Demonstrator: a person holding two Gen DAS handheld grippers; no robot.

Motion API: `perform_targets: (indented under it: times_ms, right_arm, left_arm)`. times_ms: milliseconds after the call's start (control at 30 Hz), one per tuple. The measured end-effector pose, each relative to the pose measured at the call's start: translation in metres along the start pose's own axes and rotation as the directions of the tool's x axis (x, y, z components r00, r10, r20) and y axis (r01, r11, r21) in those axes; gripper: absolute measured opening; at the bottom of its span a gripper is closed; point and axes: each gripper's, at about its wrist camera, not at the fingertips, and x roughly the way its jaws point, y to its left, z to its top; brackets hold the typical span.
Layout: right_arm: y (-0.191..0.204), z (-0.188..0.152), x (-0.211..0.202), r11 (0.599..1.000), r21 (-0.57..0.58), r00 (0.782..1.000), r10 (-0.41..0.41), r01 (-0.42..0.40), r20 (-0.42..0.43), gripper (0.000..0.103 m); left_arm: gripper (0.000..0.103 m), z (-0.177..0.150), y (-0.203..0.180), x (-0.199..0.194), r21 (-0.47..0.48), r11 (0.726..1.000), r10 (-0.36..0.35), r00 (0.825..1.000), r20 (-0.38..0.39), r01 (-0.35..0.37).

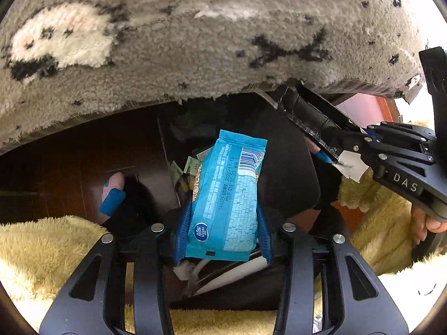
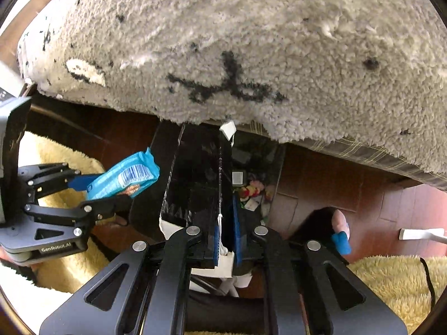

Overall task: Collect trash
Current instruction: 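Open both tools to drop the wipes pack and box into the bin, then grasp the yellow-capped bottle with the left tool while the right tool grasps the black thread spool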

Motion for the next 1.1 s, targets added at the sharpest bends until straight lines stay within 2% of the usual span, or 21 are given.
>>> perform_targets:
  times_ms: [67, 267, 300, 333, 400, 467, 533, 567, 633, 767, 867, 1000, 1100]
  right_arm:
    - [0.0, 0.002, -0.003, 1.0, 0.007, 1.0, 0.003, -0.003, 0.006, 0.011]
    - [-0.006, 0.007, -0.01, 0.999, 0.039, 1.0, 0.003, -0.004, 0.028, 0.012]
    - [-0.008, 0.008, -0.012, 0.999, 0.046, 0.999, 0.005, -0.007, 0.035, 0.021]
    - [-0.01, 0.007, -0.014, 0.999, 0.052, 0.999, 0.004, -0.007, 0.042, 0.038]
    - [-0.012, 0.009, -0.021, 0.998, 0.071, 0.997, -0.005, 0.0, 0.072, 0.06]
    - [-0.016, 0.01, -0.03, 0.996, 0.086, 0.995, -0.014, 0.005, 0.103, 0.066]
    - [-0.021, 0.011, -0.043, 0.994, 0.107, 0.989, -0.019, 0.004, 0.148, 0.083]
    - [-0.022, 0.011, -0.05, 0.994, 0.11, 0.984, -0.026, 0.007, 0.176, 0.086]
    - [-0.022, 0.014, -0.063, 0.995, 0.095, 0.973, -0.046, 0.025, 0.225, 0.092]
    - [-0.016, 0.021, -0.091, 0.996, 0.039, 0.944, -0.092, 0.084, 0.316, 0.093]
    - [-0.011, 0.027, -0.117, 0.992, 0.0, 0.909, -0.113, 0.124, 0.401, 0.094]
    - [-0.014, 0.037, -0.146, 0.992, -0.013, 0.868, -0.106, 0.129, 0.486, 0.095]
    - [-0.011, 0.048, -0.159, 0.984, -0.02, 0.838, -0.141, 0.178, 0.528, 0.095]
  left_arm:
    - [0.042, 0.0, 0.0, -0.003, 0.002, 1.0, -0.001, 1.0, 0.003, 0.001]
    - [0.058, 0.0, 0.001, -0.015, -0.002, 1.0, 0.009, 0.999, 0.035, -0.009]
    - [0.062, 0.001, 0.001, -0.018, -0.005, 1.0, 0.011, 0.999, 0.043, -0.011]
    - [0.064, 0.001, 0.002, -0.021, -0.007, 1.0, 0.015, 0.999, 0.052, -0.014]
    - [0.073, 0.001, 0.001, -0.027, -0.007, 1.0, 0.024, 0.997, 0.074, -0.023]
    - [0.082, 0.002, 0.0, -0.036, -0.002, 0.999, 0.034, 0.994, 0.102, -0.034]
    - [0.09, 0.004, -0.001, -0.047, 0.005, 0.999, 0.042, 0.99, 0.134, -0.043]
    - [0.094, 0.005, -0.002, -0.053, 0.008, 0.999, 0.046, 0.988, 0.149, -0.048]
    - [0.095, 0.008, -0.002, -0.065, 0.013, 0.998, 0.06, 0.982, 0.181, -0.063]
    - [0.095, 0.017, 0.001, -0.093, 0.01, 0.995, 0.09, 0.966, 0.243, -0.095]
    - [0.095, 0.024, 0.005, -0.119, 0.003, 0.994, 0.107, 0.948, 0.299, -0.113]
    - [0.095, 0.036, 0.007, -0.154, 0.004, 0.989, 0.137, 0.916, 0.376, -0.149]
    - [0.095, 0.05, 0.012, -0.176, -0.006, 0.985, 0.16, 0.892, 0.422, -0.174]
